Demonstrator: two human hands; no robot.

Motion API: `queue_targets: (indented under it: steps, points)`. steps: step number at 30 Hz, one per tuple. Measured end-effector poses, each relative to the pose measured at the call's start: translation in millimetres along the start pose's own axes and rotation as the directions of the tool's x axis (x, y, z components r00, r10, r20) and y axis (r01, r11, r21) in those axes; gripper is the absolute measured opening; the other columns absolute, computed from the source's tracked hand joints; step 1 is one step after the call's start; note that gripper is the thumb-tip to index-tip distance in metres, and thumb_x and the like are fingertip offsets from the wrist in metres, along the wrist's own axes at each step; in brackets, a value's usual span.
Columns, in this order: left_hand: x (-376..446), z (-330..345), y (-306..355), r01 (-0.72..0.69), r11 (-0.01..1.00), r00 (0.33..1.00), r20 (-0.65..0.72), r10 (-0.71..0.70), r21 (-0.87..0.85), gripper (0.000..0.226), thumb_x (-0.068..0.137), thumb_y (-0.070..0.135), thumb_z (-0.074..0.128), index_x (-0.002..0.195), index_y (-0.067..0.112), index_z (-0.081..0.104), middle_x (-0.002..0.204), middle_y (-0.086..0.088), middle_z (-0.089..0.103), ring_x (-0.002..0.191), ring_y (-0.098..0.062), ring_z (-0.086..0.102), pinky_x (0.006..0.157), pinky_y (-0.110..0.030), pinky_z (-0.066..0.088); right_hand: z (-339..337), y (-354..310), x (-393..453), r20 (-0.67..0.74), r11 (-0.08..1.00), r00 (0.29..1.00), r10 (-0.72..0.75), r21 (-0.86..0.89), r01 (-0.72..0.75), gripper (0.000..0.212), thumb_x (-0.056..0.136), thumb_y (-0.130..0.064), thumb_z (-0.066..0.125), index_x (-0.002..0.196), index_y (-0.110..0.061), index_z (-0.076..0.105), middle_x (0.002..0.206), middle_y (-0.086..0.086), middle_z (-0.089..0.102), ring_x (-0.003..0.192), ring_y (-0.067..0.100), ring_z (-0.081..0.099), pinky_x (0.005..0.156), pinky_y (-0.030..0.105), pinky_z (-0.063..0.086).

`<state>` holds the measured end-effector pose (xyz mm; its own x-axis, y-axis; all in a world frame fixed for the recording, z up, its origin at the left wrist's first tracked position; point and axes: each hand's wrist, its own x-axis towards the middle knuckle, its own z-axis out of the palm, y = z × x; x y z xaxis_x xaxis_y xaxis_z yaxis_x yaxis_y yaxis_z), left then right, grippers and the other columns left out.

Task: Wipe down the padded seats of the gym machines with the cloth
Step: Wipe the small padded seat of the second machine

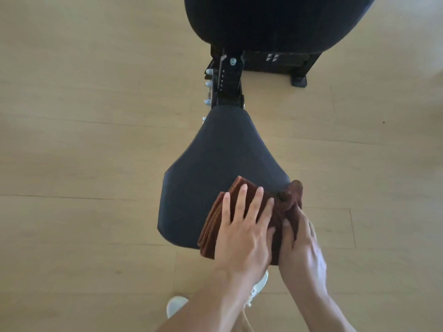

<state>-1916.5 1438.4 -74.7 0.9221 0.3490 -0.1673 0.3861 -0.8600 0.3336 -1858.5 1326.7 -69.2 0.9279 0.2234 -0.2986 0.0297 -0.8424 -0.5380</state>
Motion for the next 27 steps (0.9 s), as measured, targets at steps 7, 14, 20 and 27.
queue_targets:
  steps: [7, 14, 20, 27]
  points:
    - [-6, -31, -74, 0.187, 0.950, 0.915, -0.308, -0.260, -0.248, 0.049, 0.100, 0.040, 0.048, 0.140, 0.014, 0.057, 0.151, -0.004, 0.051, 0.147, -0.024, 0.037, 0.119, -0.049, 0.029, 6, -34, -24, 0.122, 0.967, 0.968, 0.218, 0.106, -0.231, 0.110, 0.071, -0.076, 0.065, 0.155, -0.052, -0.002, 0.167, -0.015, 0.004, 0.152, 0.014, 0.018, 0.114, 0.049, 0.035]
    - [6, -31, -109, 0.701, 0.350, 0.504, 0.084, -0.860, -0.621, 0.070, 0.091, 0.069, 0.036, 0.147, 0.027, 0.042, 0.148, 0.001, 0.052, 0.137, -0.026, 0.047, 0.111, -0.049, 0.039, 20, -35, 16, -0.031, 0.978, 0.982, 0.186, -0.095, -0.188, 0.090, 0.082, -0.076, 0.053, 0.157, -0.041, 0.016, 0.149, -0.008, 0.039, 0.134, 0.021, 0.043, 0.099, 0.042, 0.044]
    - [5, -26, -103, 0.706, 0.492, 0.550, -0.044, -0.834, -0.510, 0.065, 0.093, 0.065, 0.024, 0.138, 0.026, 0.049, 0.134, 0.000, 0.063, 0.122, -0.030, 0.056, 0.099, -0.049, 0.046, 14, -63, 87, -0.020, 0.971, 0.993, 0.115, -0.208, -0.117, 0.056, 0.098, -0.066, 0.036, 0.140, -0.031, 0.048, 0.124, 0.002, 0.063, 0.110, 0.036, 0.062, 0.090, 0.044, 0.043]
    - [9, -25, -105, 0.731, 0.502, 0.547, -0.042, -0.836, -0.463, 0.055, 0.096, 0.056, 0.029, 0.135, 0.025, 0.051, 0.122, -0.003, 0.068, 0.111, -0.033, 0.061, 0.089, -0.047, 0.049, 49, -153, 189, 0.111, 0.970, 0.993, 0.032, -0.242, -0.004, 0.057, 0.102, -0.061, 0.032, 0.124, -0.015, 0.059, 0.119, 0.013, 0.069, 0.111, 0.038, 0.063, 0.081, 0.040, 0.038]
